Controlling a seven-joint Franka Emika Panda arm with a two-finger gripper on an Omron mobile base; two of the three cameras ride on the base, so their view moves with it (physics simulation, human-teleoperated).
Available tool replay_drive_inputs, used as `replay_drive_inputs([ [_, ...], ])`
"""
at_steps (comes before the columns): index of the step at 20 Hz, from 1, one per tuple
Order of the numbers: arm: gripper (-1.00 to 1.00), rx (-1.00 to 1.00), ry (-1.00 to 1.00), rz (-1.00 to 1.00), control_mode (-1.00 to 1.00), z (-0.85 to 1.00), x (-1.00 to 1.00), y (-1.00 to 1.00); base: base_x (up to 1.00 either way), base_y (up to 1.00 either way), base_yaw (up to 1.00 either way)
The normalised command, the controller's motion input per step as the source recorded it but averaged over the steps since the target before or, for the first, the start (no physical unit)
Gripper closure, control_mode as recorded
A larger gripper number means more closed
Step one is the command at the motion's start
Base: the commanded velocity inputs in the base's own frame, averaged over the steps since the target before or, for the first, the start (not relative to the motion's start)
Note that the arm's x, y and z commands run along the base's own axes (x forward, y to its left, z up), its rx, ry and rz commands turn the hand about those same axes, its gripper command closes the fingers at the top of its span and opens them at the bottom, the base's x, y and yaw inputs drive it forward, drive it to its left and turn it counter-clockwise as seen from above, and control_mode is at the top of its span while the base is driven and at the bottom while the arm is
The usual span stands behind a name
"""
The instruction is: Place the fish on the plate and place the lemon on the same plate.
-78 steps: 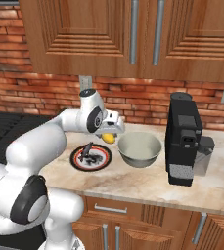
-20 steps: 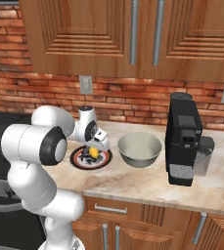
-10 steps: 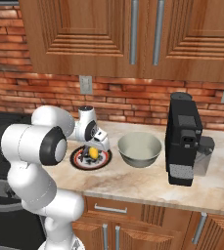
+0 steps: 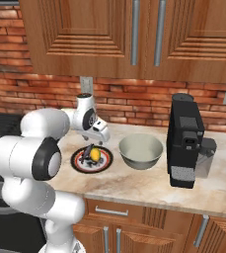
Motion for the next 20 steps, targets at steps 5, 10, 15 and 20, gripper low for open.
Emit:
replay_drive_inputs([
  [5,-1.0,0.0,0.0,0.0,-1.0,0.76,-0.76,0.0,0.0,0.0,0.0],
  [10,-1.0,0.0,0.0,0.0,-1.0,0.61,-0.97,0.0,0.0,0.0,0.0],
  [15,-1.0,0.0,0.0,0.01,-1.0,0.53,-1.0,0.0,0.0,0.0,0.0],
  [20,-1.0,0.0,-0.02,0.05,-1.0,0.66,-0.98,0.0,0.0,0.0,0.0],
])
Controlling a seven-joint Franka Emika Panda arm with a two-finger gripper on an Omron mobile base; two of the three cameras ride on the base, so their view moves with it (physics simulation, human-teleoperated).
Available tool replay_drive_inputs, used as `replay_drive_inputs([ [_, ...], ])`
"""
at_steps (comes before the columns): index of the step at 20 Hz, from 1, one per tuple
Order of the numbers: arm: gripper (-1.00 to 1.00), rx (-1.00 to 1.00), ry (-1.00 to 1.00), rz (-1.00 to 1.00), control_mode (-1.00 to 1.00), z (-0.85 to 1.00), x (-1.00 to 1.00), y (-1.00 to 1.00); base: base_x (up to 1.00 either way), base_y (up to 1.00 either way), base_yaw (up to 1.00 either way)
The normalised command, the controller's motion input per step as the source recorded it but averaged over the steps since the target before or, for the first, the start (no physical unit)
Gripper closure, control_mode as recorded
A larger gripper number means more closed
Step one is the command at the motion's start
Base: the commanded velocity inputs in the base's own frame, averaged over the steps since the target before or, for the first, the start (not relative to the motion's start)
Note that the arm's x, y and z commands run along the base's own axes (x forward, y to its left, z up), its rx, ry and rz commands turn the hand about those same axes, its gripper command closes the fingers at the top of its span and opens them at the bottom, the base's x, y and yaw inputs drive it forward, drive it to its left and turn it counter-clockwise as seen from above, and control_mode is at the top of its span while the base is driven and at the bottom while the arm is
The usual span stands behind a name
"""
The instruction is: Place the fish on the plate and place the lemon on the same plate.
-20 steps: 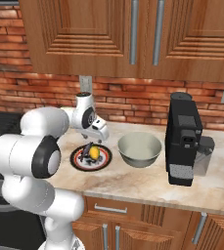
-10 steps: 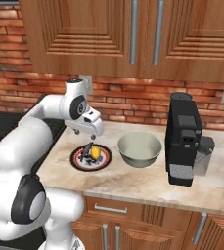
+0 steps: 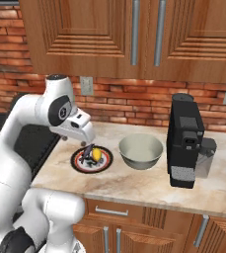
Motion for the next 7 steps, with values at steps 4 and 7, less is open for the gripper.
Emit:
replay_drive_inputs([
  [4,-1.0,0.0,-0.12,0.06,-1.0,0.73,-0.79,0.0,0.0,0.0,0.0],
  [7,-1.0,0.0,-0.15,0.07,-1.0,0.69,-0.68,0.0,0.0,0.0,0.0],
])
